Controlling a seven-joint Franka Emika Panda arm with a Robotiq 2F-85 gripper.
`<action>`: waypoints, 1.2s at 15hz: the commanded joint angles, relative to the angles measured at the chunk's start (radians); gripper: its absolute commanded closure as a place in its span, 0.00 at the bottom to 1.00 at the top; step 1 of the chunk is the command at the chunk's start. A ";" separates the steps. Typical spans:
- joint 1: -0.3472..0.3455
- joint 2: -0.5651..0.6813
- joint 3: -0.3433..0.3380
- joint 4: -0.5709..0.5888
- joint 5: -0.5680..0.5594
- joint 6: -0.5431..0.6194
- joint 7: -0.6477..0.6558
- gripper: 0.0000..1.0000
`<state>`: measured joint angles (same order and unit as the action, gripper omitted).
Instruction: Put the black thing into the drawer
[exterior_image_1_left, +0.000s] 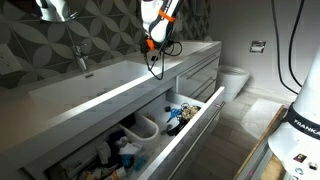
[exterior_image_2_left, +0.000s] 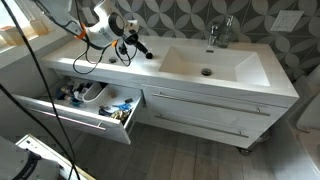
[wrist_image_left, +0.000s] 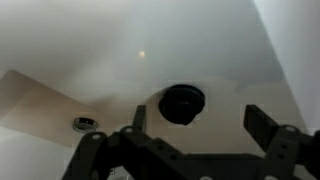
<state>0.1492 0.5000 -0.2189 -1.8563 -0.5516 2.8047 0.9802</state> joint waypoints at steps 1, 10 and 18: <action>0.033 0.092 -0.048 0.093 -0.020 0.032 0.088 0.00; 0.155 0.138 -0.174 0.147 0.046 -0.079 0.099 0.69; 0.129 0.042 -0.096 0.100 0.046 -0.265 0.024 0.91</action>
<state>0.2922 0.6078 -0.3537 -1.7157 -0.5282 2.6082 1.0544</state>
